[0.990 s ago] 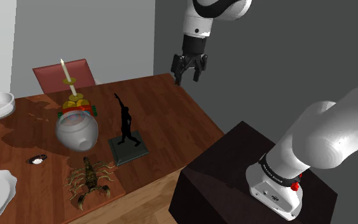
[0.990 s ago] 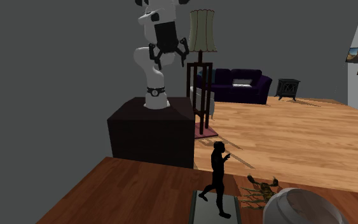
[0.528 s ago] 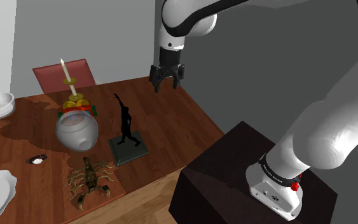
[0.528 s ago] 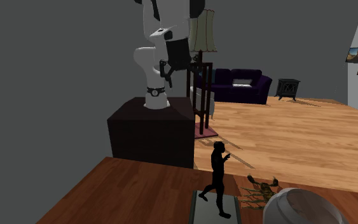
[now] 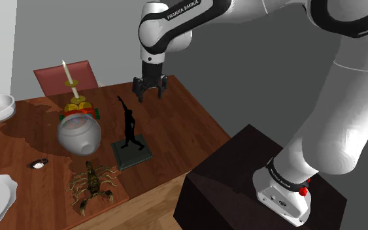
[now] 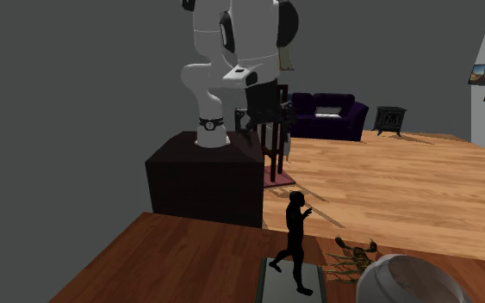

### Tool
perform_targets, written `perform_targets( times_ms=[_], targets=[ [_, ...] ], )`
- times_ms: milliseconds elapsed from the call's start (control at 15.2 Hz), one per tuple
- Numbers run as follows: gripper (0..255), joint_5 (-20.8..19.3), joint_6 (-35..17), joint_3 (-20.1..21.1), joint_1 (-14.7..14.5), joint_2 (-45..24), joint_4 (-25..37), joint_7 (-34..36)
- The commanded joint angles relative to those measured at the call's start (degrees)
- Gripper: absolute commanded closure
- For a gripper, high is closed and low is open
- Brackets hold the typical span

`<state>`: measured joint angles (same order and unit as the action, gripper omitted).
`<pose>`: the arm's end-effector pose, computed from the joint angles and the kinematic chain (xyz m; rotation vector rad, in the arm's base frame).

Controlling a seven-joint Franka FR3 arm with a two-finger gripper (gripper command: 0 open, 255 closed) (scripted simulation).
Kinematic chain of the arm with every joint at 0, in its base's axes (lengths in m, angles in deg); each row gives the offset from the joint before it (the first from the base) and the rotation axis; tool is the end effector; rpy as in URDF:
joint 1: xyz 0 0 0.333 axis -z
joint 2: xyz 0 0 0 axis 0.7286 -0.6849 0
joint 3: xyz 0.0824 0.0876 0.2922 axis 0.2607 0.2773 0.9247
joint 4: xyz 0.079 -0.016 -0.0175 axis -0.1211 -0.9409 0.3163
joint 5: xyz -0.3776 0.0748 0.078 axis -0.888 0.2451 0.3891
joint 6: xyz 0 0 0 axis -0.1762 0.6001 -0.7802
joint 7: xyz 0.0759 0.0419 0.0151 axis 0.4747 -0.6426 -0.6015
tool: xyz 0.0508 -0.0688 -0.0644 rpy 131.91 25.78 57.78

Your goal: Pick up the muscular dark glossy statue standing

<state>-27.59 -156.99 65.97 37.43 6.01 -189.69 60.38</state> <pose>0.5659 0.2003 0.3331 -2.9754 0.0496 0.2313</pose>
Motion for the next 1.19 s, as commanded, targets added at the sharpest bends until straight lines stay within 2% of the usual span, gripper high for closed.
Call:
perform_targets(
  times_ms=[0, 528, 1122],
  targets=[
    [0, -0.6, -1.1, 0.2, -0.8, -4.5, 3.6, 0.9],
    [0, -3.0, -0.3, -0.1, -4.3, -22.6, 23.0, 3.7],
    [0, -3.1, -4.1, -0.3, -4.5, -26.2, 22.7, 3.1]
  ],
)
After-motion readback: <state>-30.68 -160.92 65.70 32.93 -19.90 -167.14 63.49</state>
